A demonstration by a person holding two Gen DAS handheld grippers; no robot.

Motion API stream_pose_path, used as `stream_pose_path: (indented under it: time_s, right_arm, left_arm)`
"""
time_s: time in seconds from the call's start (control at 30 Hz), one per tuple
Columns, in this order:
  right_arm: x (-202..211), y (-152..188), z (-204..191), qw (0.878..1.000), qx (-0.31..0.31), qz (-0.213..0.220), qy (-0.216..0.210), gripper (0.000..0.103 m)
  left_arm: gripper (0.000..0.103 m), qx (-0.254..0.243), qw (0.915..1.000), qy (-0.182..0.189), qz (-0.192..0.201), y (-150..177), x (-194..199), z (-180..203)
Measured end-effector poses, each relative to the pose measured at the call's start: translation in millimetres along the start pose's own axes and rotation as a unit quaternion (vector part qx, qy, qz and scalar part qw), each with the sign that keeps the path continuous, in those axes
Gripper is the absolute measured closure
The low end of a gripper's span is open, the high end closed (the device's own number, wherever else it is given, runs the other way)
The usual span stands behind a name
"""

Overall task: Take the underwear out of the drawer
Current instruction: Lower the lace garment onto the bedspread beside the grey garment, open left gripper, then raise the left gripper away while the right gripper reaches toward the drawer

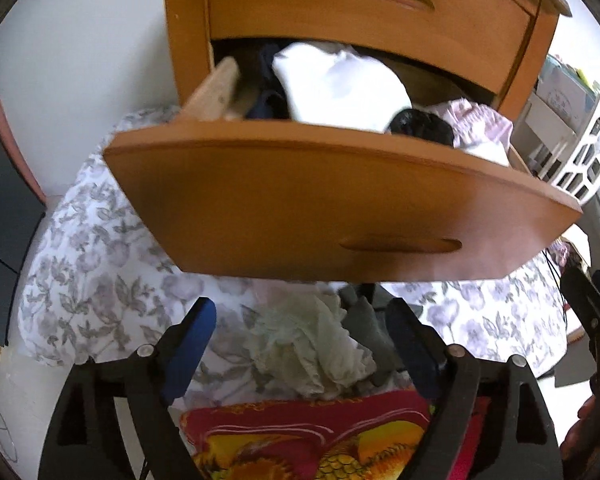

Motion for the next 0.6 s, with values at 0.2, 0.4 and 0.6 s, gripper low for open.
stream_pose_path:
  time_s: [0.2,0.4,0.6]
  right_arm:
    - [-1.7,0.9,-1.1,1.0,0.003,-0.004,0.0,0.0]
    - [-3.0,2.1,-1.8,1.0,0.005,-0.008,0.0,0.0]
    - [-3.4,2.8,-5.8,1.0,0.014,-0.008,-0.007,0.0]
  left_arm:
    - [0.002,0.012,0.9993,-0.007,0.035,-6.2,14.1,-11.2]
    - [0.002,0.019,0.9956,-0.001,0.092,-15.4,32.4,-17.6]
    - [0.002,0.012,0.9906,-0.005,0.136,-19.5,43.0,-21.9]
Point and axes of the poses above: each gripper's, at about its wrist camera, not at the fingertips, and x roughly against the way its jaws point, z to its right, y to its underside, the point moved 5 cm from there along -x, roughly the way its jaws point, and after that the axes turned 4 degrees about z, right-handed, at the moved point
